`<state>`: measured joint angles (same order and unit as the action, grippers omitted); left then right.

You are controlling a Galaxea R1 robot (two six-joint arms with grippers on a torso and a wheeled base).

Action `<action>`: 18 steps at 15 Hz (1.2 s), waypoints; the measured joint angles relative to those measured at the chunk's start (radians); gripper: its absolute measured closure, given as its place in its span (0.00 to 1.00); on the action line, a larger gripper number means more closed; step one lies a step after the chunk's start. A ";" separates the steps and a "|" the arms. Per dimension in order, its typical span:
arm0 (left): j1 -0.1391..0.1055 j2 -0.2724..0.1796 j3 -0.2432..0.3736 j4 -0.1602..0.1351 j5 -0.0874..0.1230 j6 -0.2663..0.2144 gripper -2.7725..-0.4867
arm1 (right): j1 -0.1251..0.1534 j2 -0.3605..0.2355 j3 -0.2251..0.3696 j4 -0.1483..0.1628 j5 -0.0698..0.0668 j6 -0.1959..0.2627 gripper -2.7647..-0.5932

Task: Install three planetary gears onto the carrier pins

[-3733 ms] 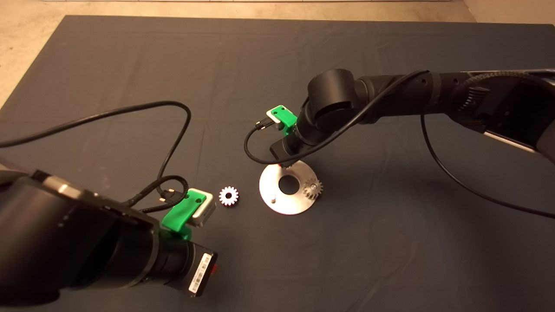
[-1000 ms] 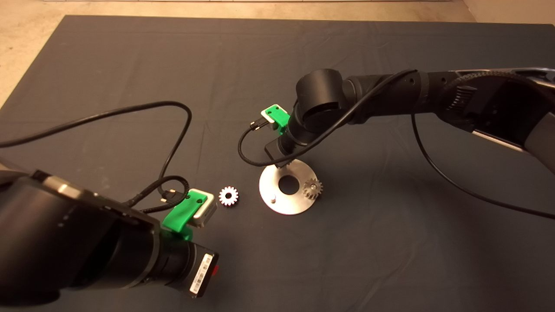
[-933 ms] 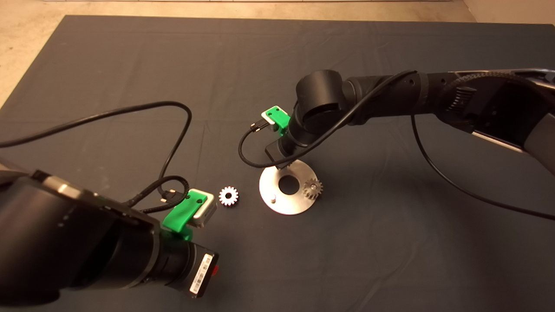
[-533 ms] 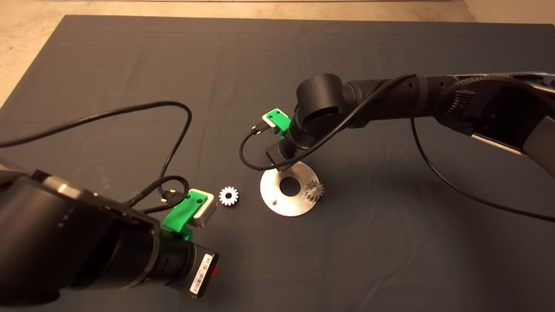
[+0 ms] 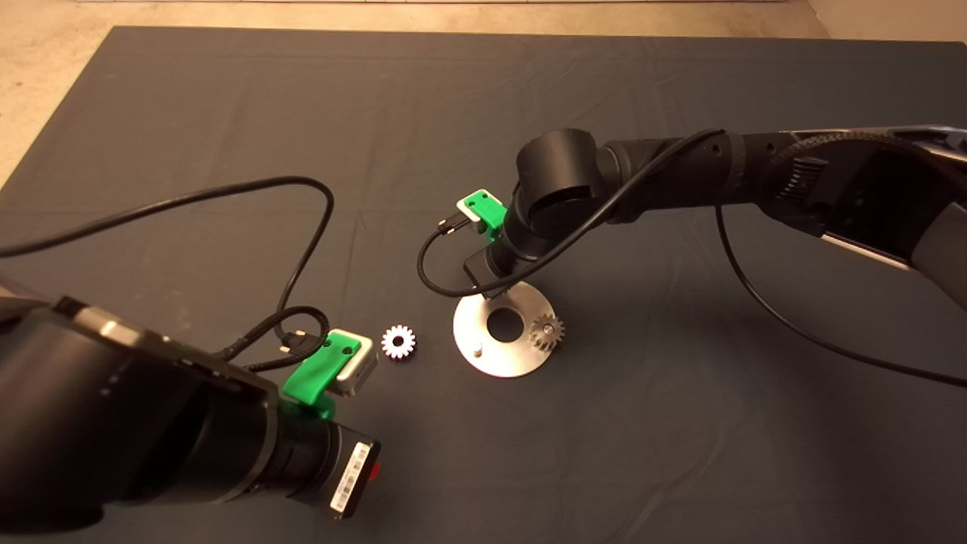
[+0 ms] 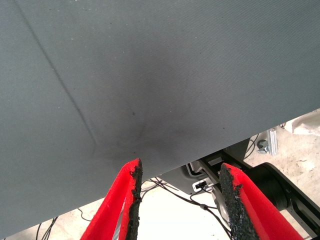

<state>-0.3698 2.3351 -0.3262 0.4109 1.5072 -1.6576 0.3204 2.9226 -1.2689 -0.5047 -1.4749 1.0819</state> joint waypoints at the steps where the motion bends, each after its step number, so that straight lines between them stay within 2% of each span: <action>1: 0.000 -0.002 0.000 0.000 0.000 0.000 0.76 | -0.001 -0.003 0.000 0.000 0.002 0.000 0.84; 7: 0.000 -0.003 0.000 0.000 0.000 0.000 0.76 | -0.002 -0.014 0.000 0.000 0.002 0.000 0.78; 9: 0.000 -0.003 0.000 0.000 0.000 0.000 0.76 | -0.002 -0.014 0.000 0.000 -0.002 0.000 0.73; 10: 0.000 -0.003 0.000 0.000 0.000 0.000 0.76 | -0.002 -0.014 0.000 0.000 -0.003 0.000 0.67; 12: 0.000 -0.003 0.000 0.000 0.000 0.000 0.76 | -0.002 -0.014 0.000 0.000 -0.003 0.000 0.63; 15: 0.000 -0.003 0.000 0.000 0.000 0.000 0.76 | -0.002 -0.014 0.002 0.000 -0.003 0.001 0.52; 18: 0.000 -0.003 0.000 0.000 0.000 0.000 0.76 | 0.003 -0.020 0.031 0.000 0.010 0.016 0.46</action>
<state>-0.3694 2.3321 -0.3262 0.4109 1.5077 -1.6572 0.3236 2.9023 -1.2377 -0.5045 -1.4645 1.0977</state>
